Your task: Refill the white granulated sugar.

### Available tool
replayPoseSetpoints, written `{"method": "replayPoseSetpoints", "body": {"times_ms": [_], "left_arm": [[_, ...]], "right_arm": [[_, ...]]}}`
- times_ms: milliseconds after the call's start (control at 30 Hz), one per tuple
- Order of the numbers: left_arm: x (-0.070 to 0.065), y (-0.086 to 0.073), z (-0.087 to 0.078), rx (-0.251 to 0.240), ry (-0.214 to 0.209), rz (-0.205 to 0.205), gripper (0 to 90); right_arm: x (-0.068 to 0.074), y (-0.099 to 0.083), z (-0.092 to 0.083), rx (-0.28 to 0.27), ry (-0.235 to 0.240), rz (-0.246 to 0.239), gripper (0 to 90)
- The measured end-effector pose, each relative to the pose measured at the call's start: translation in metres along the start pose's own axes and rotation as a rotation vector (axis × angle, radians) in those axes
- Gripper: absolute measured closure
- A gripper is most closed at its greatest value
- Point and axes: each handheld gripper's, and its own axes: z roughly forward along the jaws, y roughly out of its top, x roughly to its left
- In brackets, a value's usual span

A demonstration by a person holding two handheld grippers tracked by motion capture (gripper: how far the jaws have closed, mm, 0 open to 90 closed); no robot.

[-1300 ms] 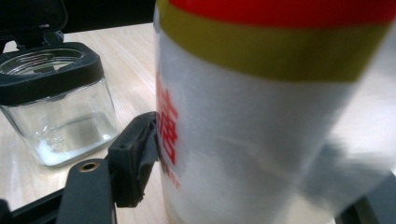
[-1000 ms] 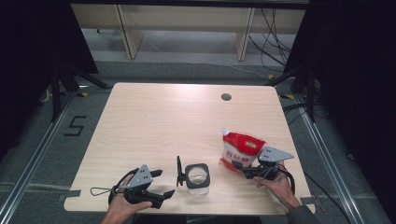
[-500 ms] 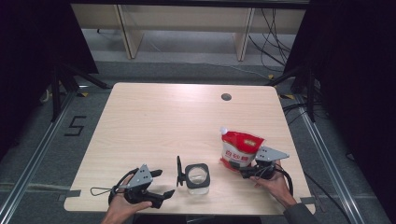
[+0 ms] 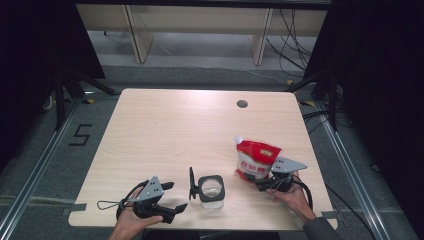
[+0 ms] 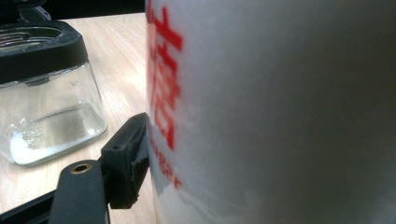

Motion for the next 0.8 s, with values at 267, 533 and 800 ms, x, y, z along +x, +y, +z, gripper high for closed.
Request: {"method": "replayPoseSetpoints", "body": {"times_ms": [267,533,800], "left_arm": [[0.001,0.000,0.000,0.000,-0.006,-0.011,15.8],[0.001,0.001,0.000,0.000,-0.011,0.004,15.8],[0.003,0.001,-0.001,0.001,-0.015,0.026,15.8]], "right_arm": [[0.005,0.001,0.002,0.047,0.007,-0.011,24.7],[0.005,0.003,0.001,0.057,-0.005,-0.045,31.1],[0.010,0.008,0.001,0.074,-0.034,-0.112,35.0]]}}
